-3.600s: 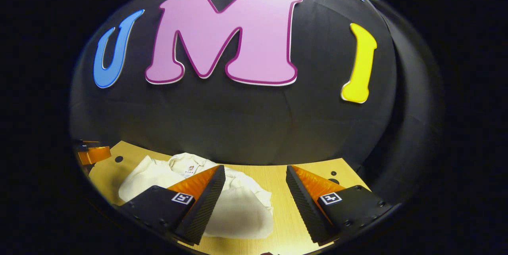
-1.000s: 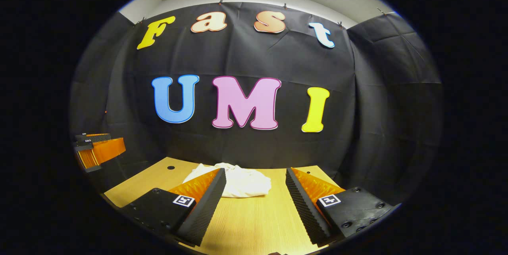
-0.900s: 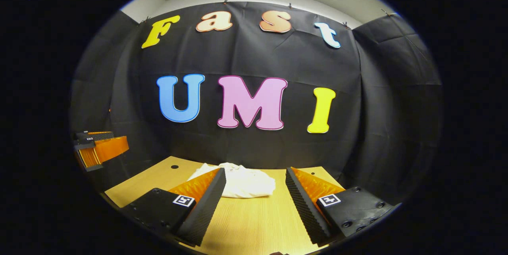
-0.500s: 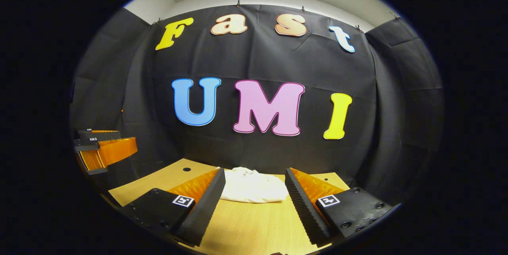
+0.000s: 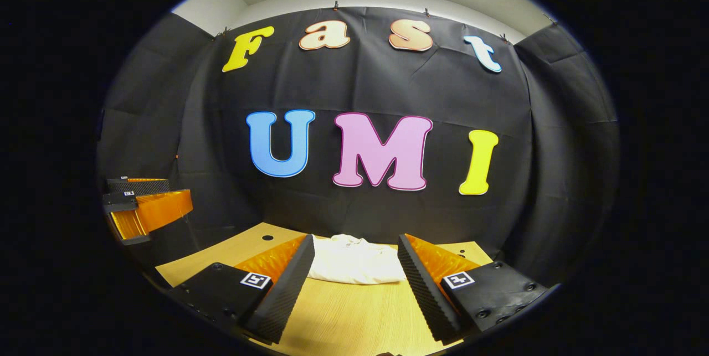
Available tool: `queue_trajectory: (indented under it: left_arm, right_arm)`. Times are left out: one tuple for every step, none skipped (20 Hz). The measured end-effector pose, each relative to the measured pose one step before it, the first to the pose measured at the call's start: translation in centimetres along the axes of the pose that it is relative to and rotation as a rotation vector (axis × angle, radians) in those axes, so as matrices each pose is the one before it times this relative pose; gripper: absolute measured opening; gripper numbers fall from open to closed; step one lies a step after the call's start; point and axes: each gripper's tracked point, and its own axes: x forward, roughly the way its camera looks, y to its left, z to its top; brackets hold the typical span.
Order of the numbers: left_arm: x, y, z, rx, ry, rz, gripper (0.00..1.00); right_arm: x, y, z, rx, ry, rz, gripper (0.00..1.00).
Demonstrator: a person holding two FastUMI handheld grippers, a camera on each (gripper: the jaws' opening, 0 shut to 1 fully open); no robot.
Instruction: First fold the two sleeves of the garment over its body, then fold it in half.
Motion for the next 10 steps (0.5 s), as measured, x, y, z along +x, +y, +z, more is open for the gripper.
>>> queue_trajectory:
  left_arm:
    - [-0.026, 0.139, -0.01, 0.00367, -0.00028, 0.0012, 0.95]
    - [-0.076, 0.022, 0.01, -0.00033, -0.00103, 0.00347, 0.95]
    - [0.003, 0.206, 0.02, -0.0068, 0.00013, 0.00405, 0.95]
    - [0.01, 0.111, 0.005, -0.009, 0.00056, 0.00463, 0.95]
    - [-0.085, 0.221, -0.074, -0.00737, 0.00196, 0.00483, 0.95]
    - [-0.073, 0.028, 0.01, -0.00376, -0.0007, 0.00376, 0.95]
    - [-0.014, 0.237, -0.113, -0.00114, 0.00119, 0.00552, 0.95]
    - [-0.061, 0.084, -0.086, -0.0021, 0.00337, 0.00348, 0.95]
    - [-0.099, 0.184, -0.168, -0.00319, 0.00138, 0.00374, 0.95]
    - [0.02, 0.086, 0.027, -0.00365, 0.00047, 0.00189, 0.95]
  right_arm:
    - [0.095, 0.126, 0.027, 0.00114, 0.00012, 0.00182, 0.96]
    - [-0.059, 0.077, 0.086, 0.00266, -0.001, 0.00212, 0.96]
    - [-0.014, 0.02, 0.116, 0.00211, -0.00307, 0.00005, 0.96]
    - [0.061, 0.15, 0.053, -0.00062, -0.00415, 0.00448, 0.96]
    - [0.011, 0.131, 0.072, -0.00301, -0.00034, 0.00237, 0.96]
    - [-0.027, 0.045, -0.182, -0.00324, 0.0009, 0.0028, 0.96]
    - [-0.025, 0.09, -0.035, -0.00455, -0.00089, 0.00206, 0.96]
    - [-0.017, -0.031, -0.097, -0.00164, 0.00048, 0.0006, 0.96]
    - [-0.075, 0.213, -0.067, 0.00075, 0.00098, 0.00464, 0.96]
    - [0.081, 0.118, -0.126, 0.00014, 0.00566, 0.00352, 0.96]
